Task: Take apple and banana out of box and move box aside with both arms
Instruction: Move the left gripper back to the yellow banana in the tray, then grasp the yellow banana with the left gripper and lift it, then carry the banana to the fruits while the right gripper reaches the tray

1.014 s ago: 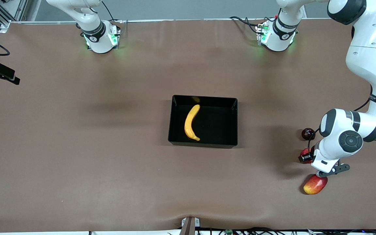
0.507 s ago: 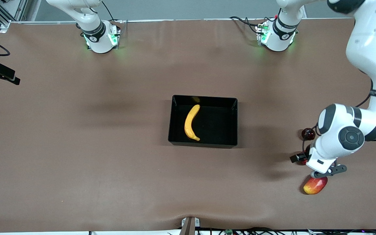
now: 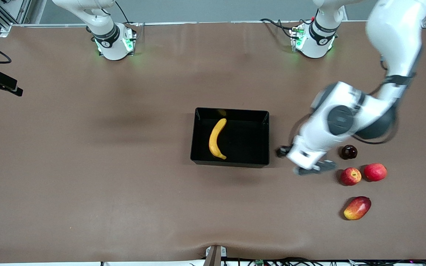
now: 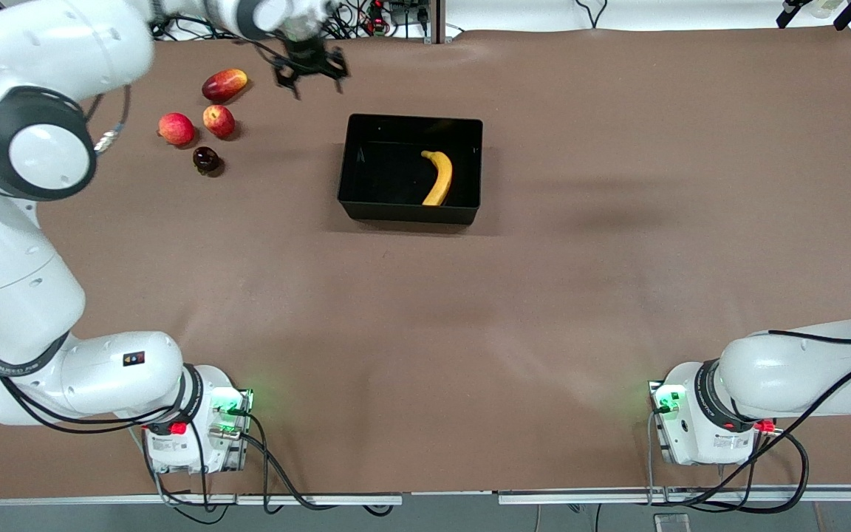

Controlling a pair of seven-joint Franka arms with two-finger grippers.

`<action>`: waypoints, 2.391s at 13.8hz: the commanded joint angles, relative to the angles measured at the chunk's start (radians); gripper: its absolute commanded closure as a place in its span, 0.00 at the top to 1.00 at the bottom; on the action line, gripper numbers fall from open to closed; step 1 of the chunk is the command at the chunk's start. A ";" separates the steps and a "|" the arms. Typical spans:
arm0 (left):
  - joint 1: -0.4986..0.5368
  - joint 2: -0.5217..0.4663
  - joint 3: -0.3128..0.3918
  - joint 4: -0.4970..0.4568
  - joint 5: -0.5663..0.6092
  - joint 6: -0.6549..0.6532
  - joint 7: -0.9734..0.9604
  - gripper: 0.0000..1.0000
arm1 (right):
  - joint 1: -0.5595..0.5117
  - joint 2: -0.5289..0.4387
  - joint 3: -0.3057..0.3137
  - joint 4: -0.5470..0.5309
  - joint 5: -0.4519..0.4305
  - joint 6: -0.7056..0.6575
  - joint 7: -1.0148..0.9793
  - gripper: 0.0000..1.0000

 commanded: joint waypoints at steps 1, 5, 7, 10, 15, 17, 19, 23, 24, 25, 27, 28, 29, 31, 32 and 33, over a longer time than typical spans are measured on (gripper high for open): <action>-0.131 0.053 0.013 0.030 0.009 0.045 -0.104 1.00 | -0.012 0.014 0.009 0.022 0.019 -0.010 -0.011 1.00; -0.309 0.134 0.079 0.048 0.027 0.218 -0.253 1.00 | -0.007 0.024 0.010 0.022 0.017 -0.011 -0.016 1.00; -0.409 0.157 0.163 0.053 0.022 0.282 -0.290 1.00 | -0.004 0.024 0.010 0.022 0.017 -0.011 -0.016 1.00; -0.538 0.222 0.268 0.113 0.022 0.314 -0.307 1.00 | -0.004 0.032 0.010 0.020 0.017 -0.011 -0.018 1.00; -0.602 0.277 0.332 0.116 0.027 0.401 -0.323 0.89 | -0.003 0.061 0.010 0.019 0.017 -0.011 -0.018 1.00; -0.606 0.294 0.332 0.117 0.027 0.411 -0.323 0.62 | -0.003 0.086 0.012 0.020 0.016 -0.011 -0.019 1.00; -0.618 0.299 0.346 0.117 0.027 0.414 -0.318 0.37 | -0.003 0.089 0.012 0.020 0.017 -0.010 -0.018 1.00; -0.612 0.256 0.346 0.117 0.027 0.401 -0.320 0.00 | 0.005 0.116 0.013 0.020 0.020 0.001 -0.007 1.00; -0.606 0.231 0.346 0.117 0.019 0.400 -0.320 0.00 | 0.029 0.118 0.012 0.020 0.020 0.001 -0.004 1.00; -0.601 0.210 0.340 0.117 0.015 0.395 -0.323 0.00 | 0.043 0.122 0.012 0.020 0.020 0.002 -0.002 1.00; -0.595 0.158 0.337 0.119 0.012 0.371 -0.318 0.00 | 0.046 0.147 0.012 0.020 0.042 0.005 -0.002 1.00; -0.590 0.121 0.337 0.119 0.013 0.345 -0.314 0.00 | 0.046 0.159 0.012 0.020 0.080 0.010 -0.002 1.00; -0.583 0.083 0.338 0.117 0.013 0.304 -0.306 0.00 | 0.046 0.175 0.012 0.020 0.112 0.013 -0.002 1.00; -0.541 0.024 0.331 0.116 0.007 0.218 -0.254 0.00 | 0.078 0.187 0.012 0.017 0.149 0.028 0.033 1.00; -0.518 0.000 0.331 0.116 -0.022 0.176 -0.201 0.00 | 0.109 0.190 0.012 0.013 0.149 0.039 0.086 1.00; -0.483 -0.029 0.332 0.116 -0.057 0.130 -0.120 0.00 | 0.147 0.195 0.012 0.014 0.149 0.051 0.160 1.00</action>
